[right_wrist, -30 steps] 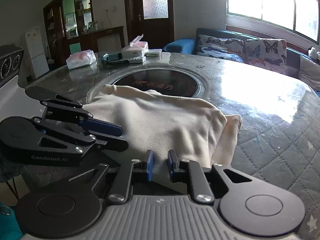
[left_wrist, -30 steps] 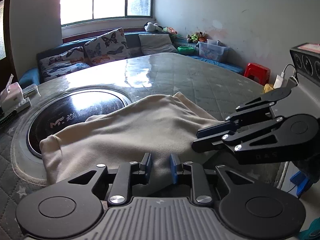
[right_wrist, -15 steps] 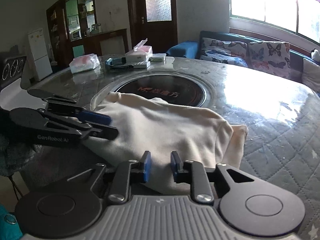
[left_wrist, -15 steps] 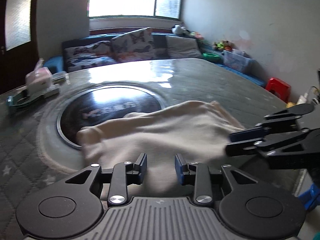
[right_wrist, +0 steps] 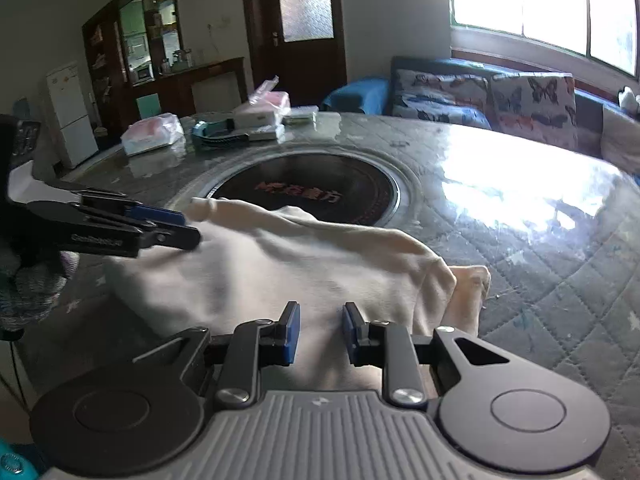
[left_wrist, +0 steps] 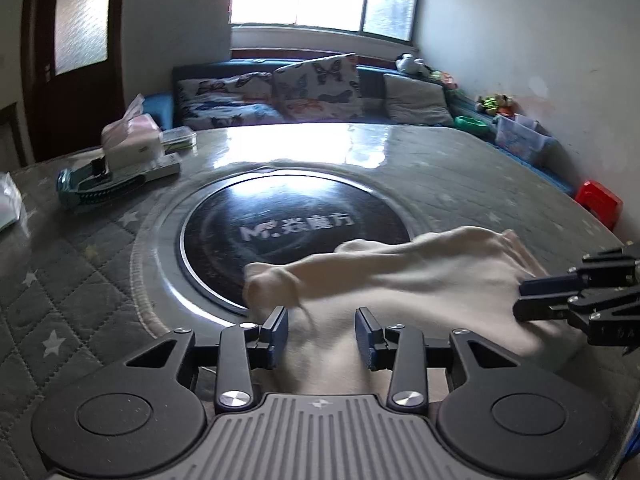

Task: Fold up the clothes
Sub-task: 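Lower the folded side onto the shirt and open both grippers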

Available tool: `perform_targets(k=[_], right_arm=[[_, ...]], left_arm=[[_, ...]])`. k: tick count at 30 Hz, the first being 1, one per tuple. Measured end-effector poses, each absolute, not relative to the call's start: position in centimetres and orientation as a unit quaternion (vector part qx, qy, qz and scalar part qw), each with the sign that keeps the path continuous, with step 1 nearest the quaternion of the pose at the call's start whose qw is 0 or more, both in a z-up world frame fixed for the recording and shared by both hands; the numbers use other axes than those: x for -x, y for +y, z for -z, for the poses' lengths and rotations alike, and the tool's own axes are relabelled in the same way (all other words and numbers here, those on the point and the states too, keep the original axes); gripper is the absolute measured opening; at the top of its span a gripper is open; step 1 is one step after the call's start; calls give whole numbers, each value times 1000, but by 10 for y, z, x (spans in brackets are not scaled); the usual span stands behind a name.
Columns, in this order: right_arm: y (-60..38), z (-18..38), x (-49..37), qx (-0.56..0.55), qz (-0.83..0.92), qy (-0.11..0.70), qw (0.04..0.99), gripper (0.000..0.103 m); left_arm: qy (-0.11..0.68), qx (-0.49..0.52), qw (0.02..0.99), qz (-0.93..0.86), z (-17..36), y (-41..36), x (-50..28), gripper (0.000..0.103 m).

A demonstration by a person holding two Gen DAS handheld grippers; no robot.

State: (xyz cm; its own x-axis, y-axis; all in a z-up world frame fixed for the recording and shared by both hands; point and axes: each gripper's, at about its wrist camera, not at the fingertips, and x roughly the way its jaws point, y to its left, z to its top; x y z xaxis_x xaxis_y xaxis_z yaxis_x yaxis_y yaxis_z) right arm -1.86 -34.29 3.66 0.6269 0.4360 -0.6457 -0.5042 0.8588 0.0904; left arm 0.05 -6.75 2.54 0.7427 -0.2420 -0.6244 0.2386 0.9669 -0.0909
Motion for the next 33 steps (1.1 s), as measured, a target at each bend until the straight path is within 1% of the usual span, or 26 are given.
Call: perform_targets(k=[4, 10, 17, 21, 27, 33], right_arm=[[-345, -38, 11, 48, -260, 345, 900, 23], [-341, -43, -15, 47, -249, 340, 906, 23], [-337, -33, -52, 46, -234, 357, 903, 21], [-338, -34, -58, 43, -231, 359, 903, 21], [-326, -43, -63, 50, -249, 345, 904, 21], [-314, -35, -71, 61, -250, 358, 898, 21]], left_arm=[[339, 12, 932, 126, -25, -61, -6, 40], [330, 0, 936, 120, -28, -67, -19, 39], [345, -1, 933, 100, -22, -63, -39, 39], [349, 3, 932, 99, -22, -60, -42, 39], [330, -19, 936, 124, -31, -77, -46, 40], [347, -48, 928, 123, -21, -92, -60, 39]])
